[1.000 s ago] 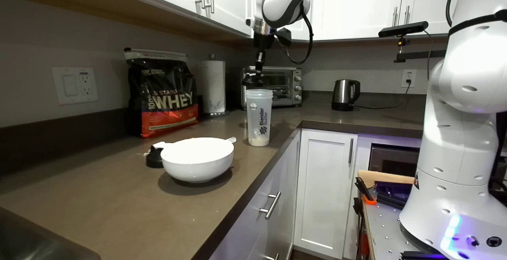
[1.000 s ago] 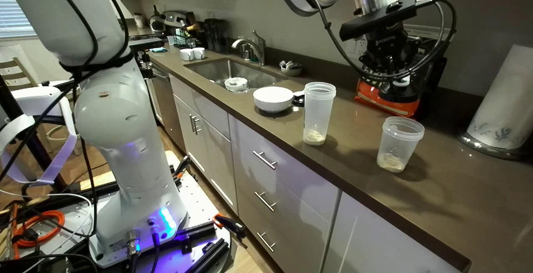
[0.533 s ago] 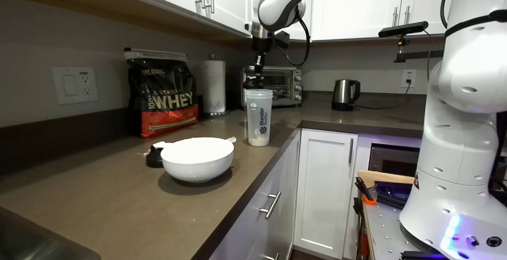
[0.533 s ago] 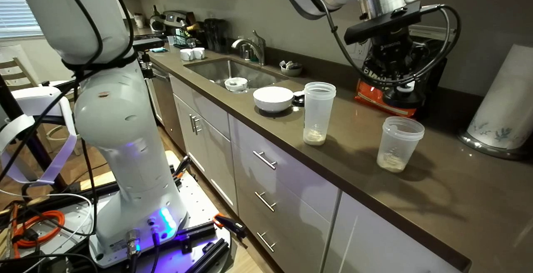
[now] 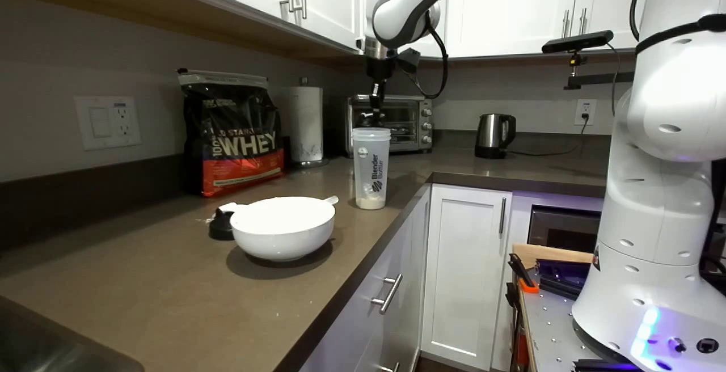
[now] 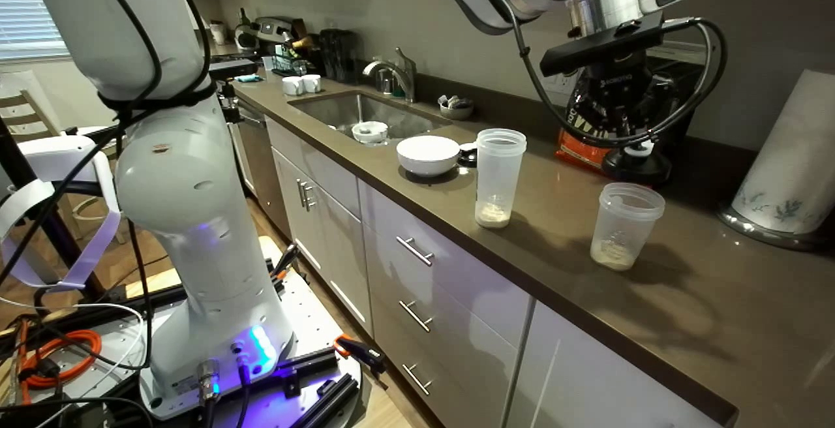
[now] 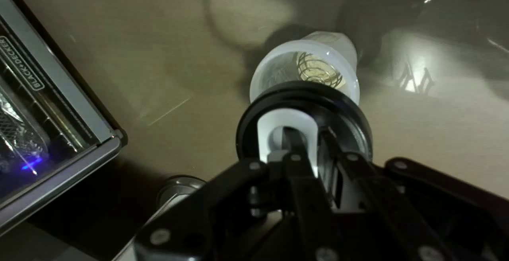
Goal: Put the black lid on top of the bottle on the right
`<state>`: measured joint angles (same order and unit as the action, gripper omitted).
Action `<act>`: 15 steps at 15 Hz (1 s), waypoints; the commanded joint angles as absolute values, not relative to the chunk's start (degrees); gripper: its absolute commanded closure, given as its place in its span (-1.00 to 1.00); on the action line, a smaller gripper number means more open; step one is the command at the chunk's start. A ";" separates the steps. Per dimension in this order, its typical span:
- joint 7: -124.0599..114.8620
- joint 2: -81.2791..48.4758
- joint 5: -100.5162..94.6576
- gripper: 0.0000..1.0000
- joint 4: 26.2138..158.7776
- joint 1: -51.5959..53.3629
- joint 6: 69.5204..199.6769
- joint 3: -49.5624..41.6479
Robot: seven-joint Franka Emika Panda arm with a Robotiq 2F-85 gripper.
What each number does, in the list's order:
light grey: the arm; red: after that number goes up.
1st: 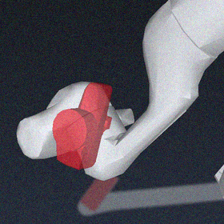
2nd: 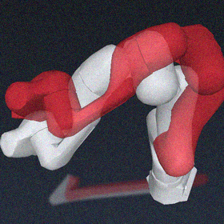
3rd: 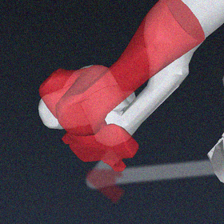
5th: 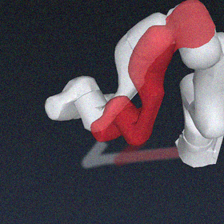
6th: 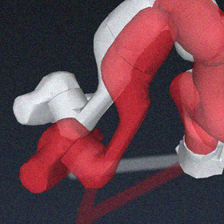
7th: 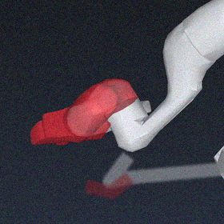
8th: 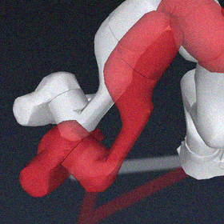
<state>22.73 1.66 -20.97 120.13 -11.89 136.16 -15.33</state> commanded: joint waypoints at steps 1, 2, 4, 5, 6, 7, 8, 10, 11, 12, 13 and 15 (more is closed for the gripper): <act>21.28 1.18 -20.79 0.89 119.83 -13.12 134.42 -15.27; 21.09 1.01 -20.81 0.89 119.86 -13.27 134.19 -15.40; 20.87 0.80 -20.68 0.89 119.91 -13.52 133.75 -15.58; 20.81 0.67 -20.63 0.89 119.93 -13.56 133.64 -15.66; 20.81 0.50 -20.55 0.89 119.94 -13.58 133.72 -15.75; 20.79 0.24 -20.36 0.89 119.88 -13.58 133.82 -15.79; 20.87 0.02 -20.17 0.89 119.85 -13.59 134.03 -15.84; 20.95 -0.47 -19.75 0.89 119.73 -13.54 134.17 -15.80; 20.94 -0.72 -19.71 0.89 119.67 -13.53 134.18 -15.78; 20.93 -0.94 -19.60 0.89 119.65 -13.52 134.25 -15.75; 20.97 -1.14 -19.54 0.89 119.60 -13.50 134.32 -15.72; 20.98 -1.50 -19.39 0.89 119.44 -13.50 134.47 -15.69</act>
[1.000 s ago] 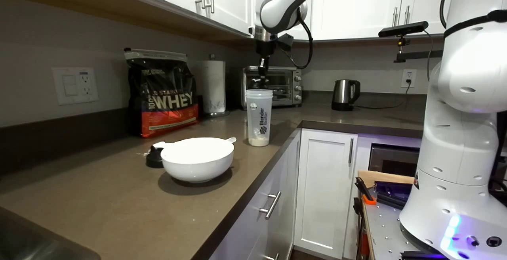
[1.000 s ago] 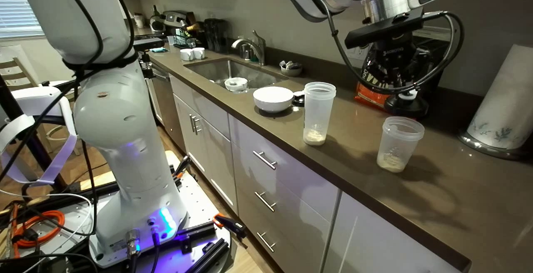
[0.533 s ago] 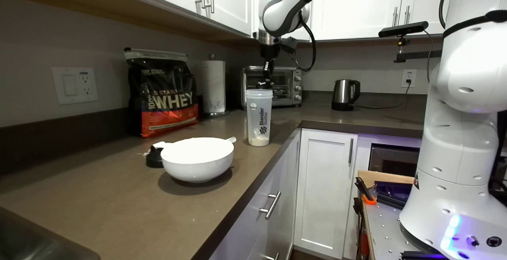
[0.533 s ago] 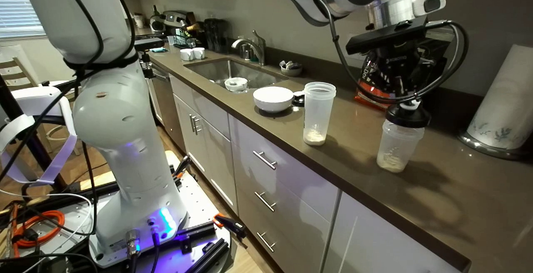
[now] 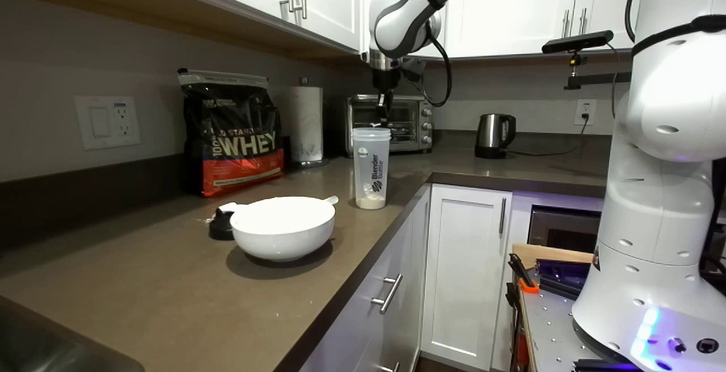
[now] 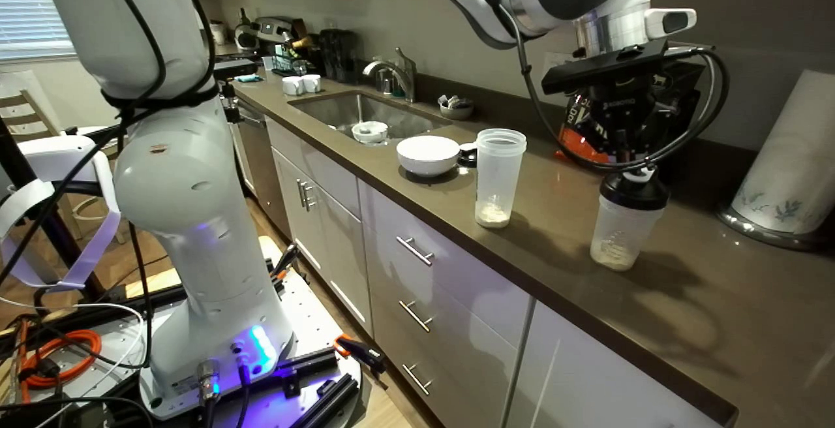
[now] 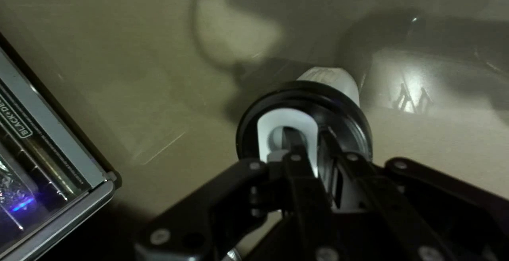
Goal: Put the black lid on top of the bottle on the right
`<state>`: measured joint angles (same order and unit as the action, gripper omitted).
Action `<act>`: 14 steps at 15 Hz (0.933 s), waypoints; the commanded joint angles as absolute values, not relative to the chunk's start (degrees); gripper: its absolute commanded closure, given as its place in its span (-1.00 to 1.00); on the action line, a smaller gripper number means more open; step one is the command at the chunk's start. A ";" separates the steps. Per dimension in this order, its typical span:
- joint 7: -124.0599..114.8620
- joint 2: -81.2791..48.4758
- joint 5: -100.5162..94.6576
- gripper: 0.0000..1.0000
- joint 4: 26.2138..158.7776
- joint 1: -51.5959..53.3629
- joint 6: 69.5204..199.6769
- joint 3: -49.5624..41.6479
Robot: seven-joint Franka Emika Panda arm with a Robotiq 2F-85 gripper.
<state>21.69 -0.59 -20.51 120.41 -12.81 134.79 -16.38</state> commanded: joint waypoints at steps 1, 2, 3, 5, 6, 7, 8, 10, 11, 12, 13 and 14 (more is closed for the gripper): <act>20.99 -1.40 -19.48 0.89 119.78 -13.55 134.73 -15.72; 20.96 -1.26 -19.61 0.89 120.05 -13.60 134.83 -15.76; 20.96 -1.16 -19.65 0.89 120.07 -13.59 134.81 -15.76; 20.94 -0.91 -19.85 0.89 120.05 -13.61 134.81 -15.78; 20.90 -0.88 -19.94 0.89 119.97 -13.64 134.80 -15.81; 20.92 -0.88 -19.86 0.89 119.92 -13.65 134.82 -15.82; 20.89 -0.95 -19.90 0.89 119.78 -13.65 134.81 -15.83; 20.91 -1.20 -19.86 0.89 119.51 -13.65 134.85 -15.84; 20.93 -1.42 -19.82 0.89 119.32 -13.64 134.90 -15.83; 20.99 -1.61 -19.77 0.89 119.09 -13.63 134.90 -15.82; 21.01 -1.75 -19.72 0.89 118.86 -13.61 134.88 -15.80; 21.00 -1.89 -19.72 0.89 118.57 -13.59 134.83 -15.78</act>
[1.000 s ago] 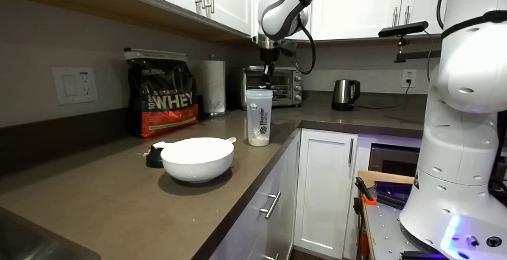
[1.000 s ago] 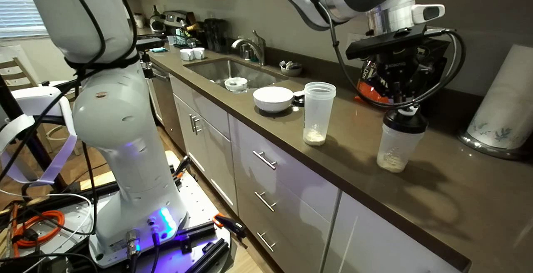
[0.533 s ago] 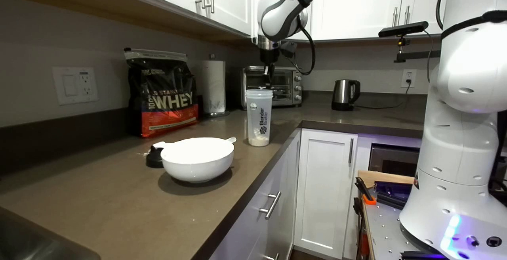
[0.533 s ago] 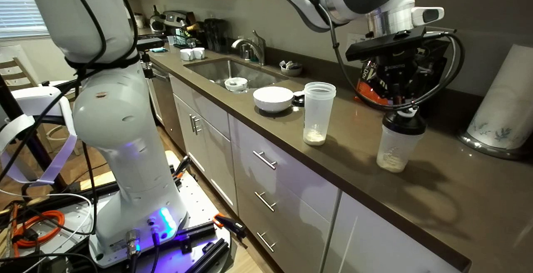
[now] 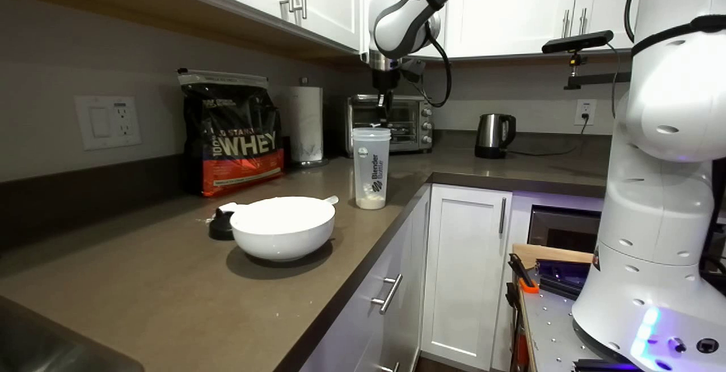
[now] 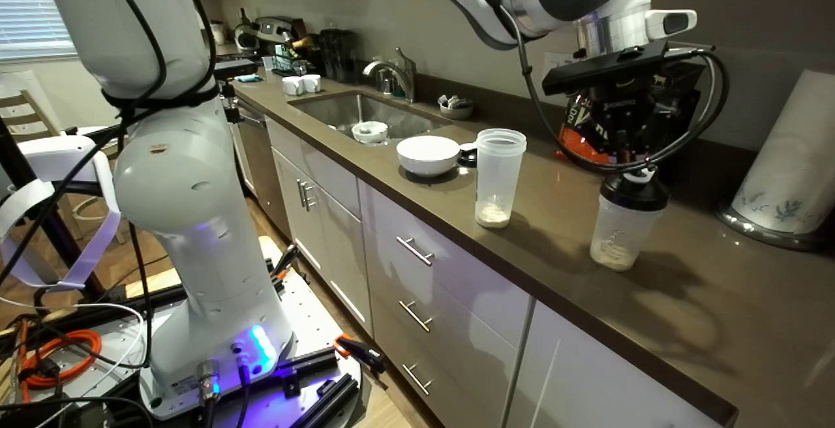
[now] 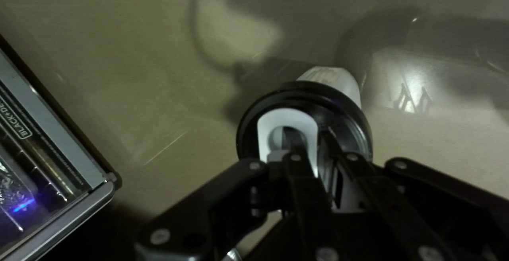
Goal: Put the black lid on top of the bottle on the right
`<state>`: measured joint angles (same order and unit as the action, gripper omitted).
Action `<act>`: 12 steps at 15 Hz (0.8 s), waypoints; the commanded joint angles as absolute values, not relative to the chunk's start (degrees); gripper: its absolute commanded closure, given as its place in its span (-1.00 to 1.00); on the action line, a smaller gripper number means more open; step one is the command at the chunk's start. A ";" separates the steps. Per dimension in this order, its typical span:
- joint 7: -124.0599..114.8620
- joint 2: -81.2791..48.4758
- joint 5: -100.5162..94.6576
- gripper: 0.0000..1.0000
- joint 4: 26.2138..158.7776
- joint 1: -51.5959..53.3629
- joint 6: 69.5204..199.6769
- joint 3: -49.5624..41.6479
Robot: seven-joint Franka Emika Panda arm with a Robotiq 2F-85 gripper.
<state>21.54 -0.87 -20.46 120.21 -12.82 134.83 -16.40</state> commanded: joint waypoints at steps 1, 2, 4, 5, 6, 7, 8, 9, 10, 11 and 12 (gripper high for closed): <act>21.00 -2.04 -19.69 0.89 118.32 -13.59 134.91 -15.77; 21.03 -2.32 -19.61 0.89 117.91 -13.58 134.90 -15.75; 21.12 -2.93 -19.42 0.89 117.07 -13.56 134.93 -15.69; 21.12 -3.24 -19.38 0.89 116.72 -13.55 134.96 -15.65; 21.15 -3.54 -19.37 0.89 116.43 -13.55 135.04 -15.61; 21.18 -3.85 -19.25 0.89 116.18 -13.56 135.09 -15.56; 21.16 -4.23 -19.20 0.89 115.95 -13.56 135.07 -15.51; 21.26 -4.53 -18.96 0.89 115.80 -13.57 135.10 -15.44; 21.26 -4.88 -18.84 0.89 115.69 -13.58 135.09 -15.37; 21.25 -5.17 -18.77 0.89 115.62 -13.59 135.07 -15.31; 21.28 -5.37 -18.62 0.89 115.62 -13.61 135.03 -15.25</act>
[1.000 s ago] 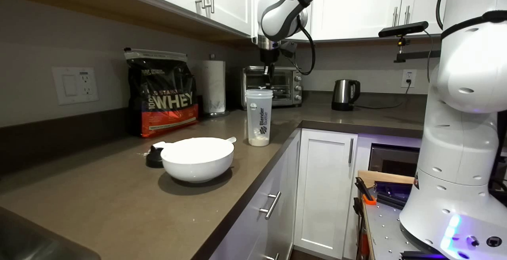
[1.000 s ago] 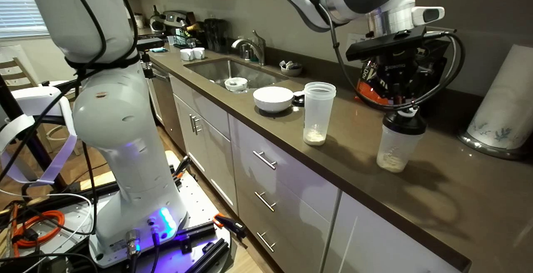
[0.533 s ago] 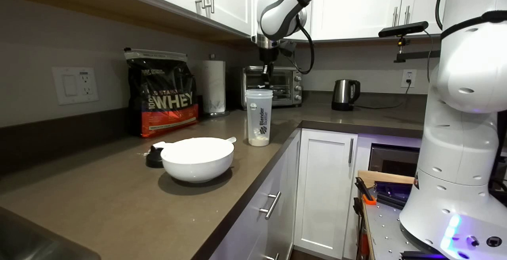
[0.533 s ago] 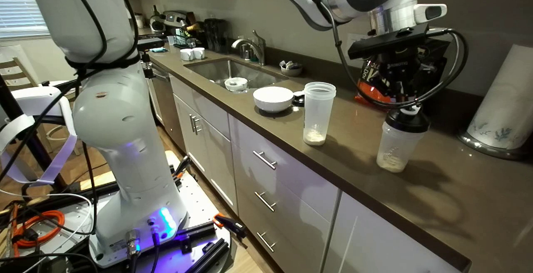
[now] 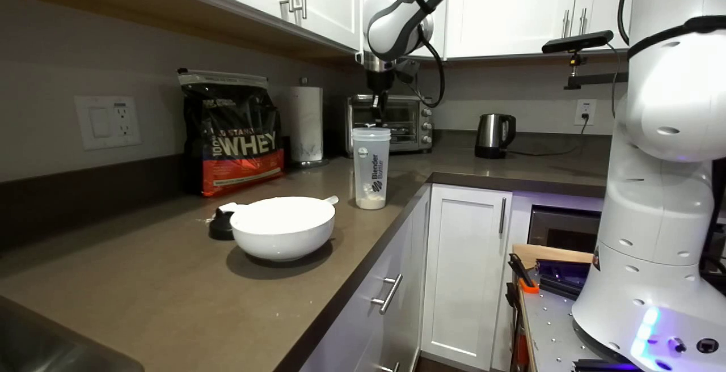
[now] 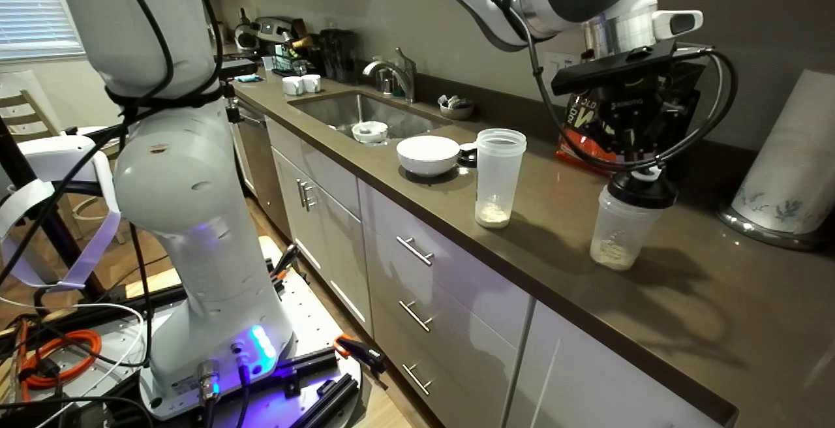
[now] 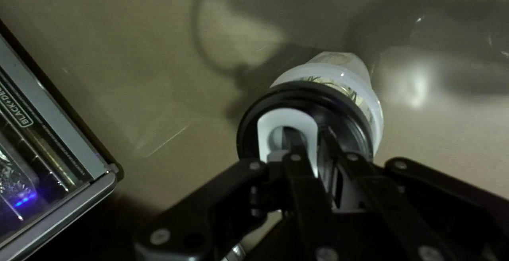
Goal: Put the black lid on top of the bottle on the right
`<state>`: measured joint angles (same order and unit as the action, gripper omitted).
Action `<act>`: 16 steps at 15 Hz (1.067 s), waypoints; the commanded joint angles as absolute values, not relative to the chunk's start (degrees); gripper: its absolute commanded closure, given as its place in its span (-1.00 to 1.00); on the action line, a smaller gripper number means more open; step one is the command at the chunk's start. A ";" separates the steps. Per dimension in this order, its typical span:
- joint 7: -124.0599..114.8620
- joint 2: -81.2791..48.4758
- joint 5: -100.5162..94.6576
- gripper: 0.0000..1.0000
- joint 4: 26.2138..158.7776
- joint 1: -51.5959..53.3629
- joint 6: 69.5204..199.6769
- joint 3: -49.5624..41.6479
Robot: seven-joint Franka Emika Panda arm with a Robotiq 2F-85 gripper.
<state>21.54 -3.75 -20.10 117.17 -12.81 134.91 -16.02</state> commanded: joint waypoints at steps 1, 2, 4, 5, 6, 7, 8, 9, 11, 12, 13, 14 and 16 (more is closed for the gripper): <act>21.26 -5.51 -18.57 0.89 115.51 -13.64 135.11 -15.24; 21.21 -5.60 -18.59 0.89 115.42 -13.66 135.07 -15.24; 21.23 -5.62 -18.55 0.89 115.13 -13.73 134.92 -15.29; 21.22 -5.56 -18.66 0.89 115.02 -13.75 134.89 -15.31; 21.19 -5.47 -18.82 0.89 114.97 -13.76 134.78 -15.35; 21.13 -5.32 -18.86 0.89 115.00 -13.77 134.64 -15.38; 21.11 -5.13 -19.13 0.89 115.06 -13.75 134.38 -15.42; 21.12 -4.94 -19.08 0.89 115.15 -13.76 134.33 -15.45; 21.02 -4.62 -19.24 0.89 115.36 -13.79 134.13 -15.55; 20.96 -4.49 -19.32 0.89 115.47 -13.82 134.06 -15.59; 20.88 -4.38 -19.39 0.89 115.56 -13.85 133.99 -15.62; 20.84 -4.33 -19.36 0.89 115.64 -13.91 134.01 -15.62; 20.74 -4.25 -19.41 0.89 115.81 -14.03 133.93 -15.62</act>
